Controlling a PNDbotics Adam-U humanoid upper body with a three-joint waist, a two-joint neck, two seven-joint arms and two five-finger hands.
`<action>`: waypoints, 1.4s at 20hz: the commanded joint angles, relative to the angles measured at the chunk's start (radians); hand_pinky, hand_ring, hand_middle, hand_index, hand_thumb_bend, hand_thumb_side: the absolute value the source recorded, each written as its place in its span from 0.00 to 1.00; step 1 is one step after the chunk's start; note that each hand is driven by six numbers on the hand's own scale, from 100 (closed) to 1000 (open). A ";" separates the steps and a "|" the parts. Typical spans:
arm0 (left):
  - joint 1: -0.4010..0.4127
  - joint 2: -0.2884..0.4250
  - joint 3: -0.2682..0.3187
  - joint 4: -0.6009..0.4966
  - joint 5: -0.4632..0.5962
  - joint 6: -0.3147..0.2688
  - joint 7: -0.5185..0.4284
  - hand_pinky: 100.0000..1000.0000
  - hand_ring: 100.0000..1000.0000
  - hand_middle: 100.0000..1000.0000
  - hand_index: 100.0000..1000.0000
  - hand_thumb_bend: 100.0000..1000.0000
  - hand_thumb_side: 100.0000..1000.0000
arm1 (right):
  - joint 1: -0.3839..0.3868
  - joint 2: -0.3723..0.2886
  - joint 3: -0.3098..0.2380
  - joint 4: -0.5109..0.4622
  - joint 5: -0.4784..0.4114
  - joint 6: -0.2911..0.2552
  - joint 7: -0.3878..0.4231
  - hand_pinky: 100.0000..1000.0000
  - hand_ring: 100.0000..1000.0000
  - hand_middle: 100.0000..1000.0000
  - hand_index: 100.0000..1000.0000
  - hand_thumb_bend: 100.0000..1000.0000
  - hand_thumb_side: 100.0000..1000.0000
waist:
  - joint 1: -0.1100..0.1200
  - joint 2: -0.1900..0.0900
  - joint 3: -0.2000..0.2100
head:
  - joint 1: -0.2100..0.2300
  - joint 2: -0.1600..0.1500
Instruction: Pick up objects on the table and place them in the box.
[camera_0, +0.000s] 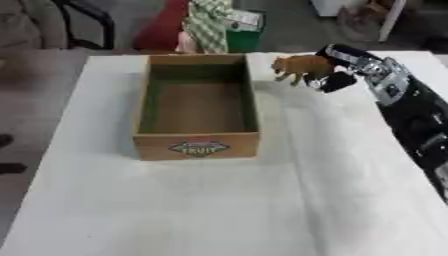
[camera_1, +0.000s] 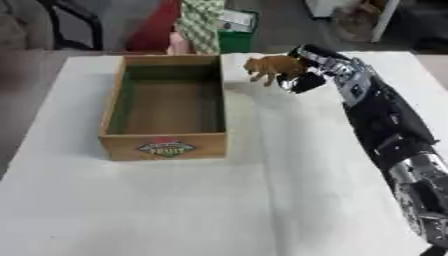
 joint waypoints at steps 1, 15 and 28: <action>-0.007 0.017 0.008 -0.022 -0.002 -0.003 0.001 0.54 0.79 0.58 0.76 0.00 0.65 | -0.038 -0.020 0.004 -0.072 -0.059 -0.015 0.019 0.38 0.22 0.07 0.23 0.00 0.12 | -0.001 -0.026 -0.001 | 0.004 0.001; -0.008 0.015 0.003 -0.022 0.000 -0.002 -0.005 0.54 0.79 0.58 0.76 0.00 0.64 | -0.110 0.094 0.062 -0.180 -0.123 -0.022 0.106 0.39 0.23 0.08 0.24 0.00 0.12 | 0.000 -0.038 0.021 | -0.009 0.001; -0.010 0.007 -0.004 -0.022 0.006 -0.001 -0.014 0.54 0.79 0.58 0.77 0.00 0.64 | -0.127 0.240 0.102 -0.156 -0.048 -0.033 0.159 0.41 0.25 0.10 0.26 0.00 0.13 | 0.012 -0.040 0.038 | -0.022 0.000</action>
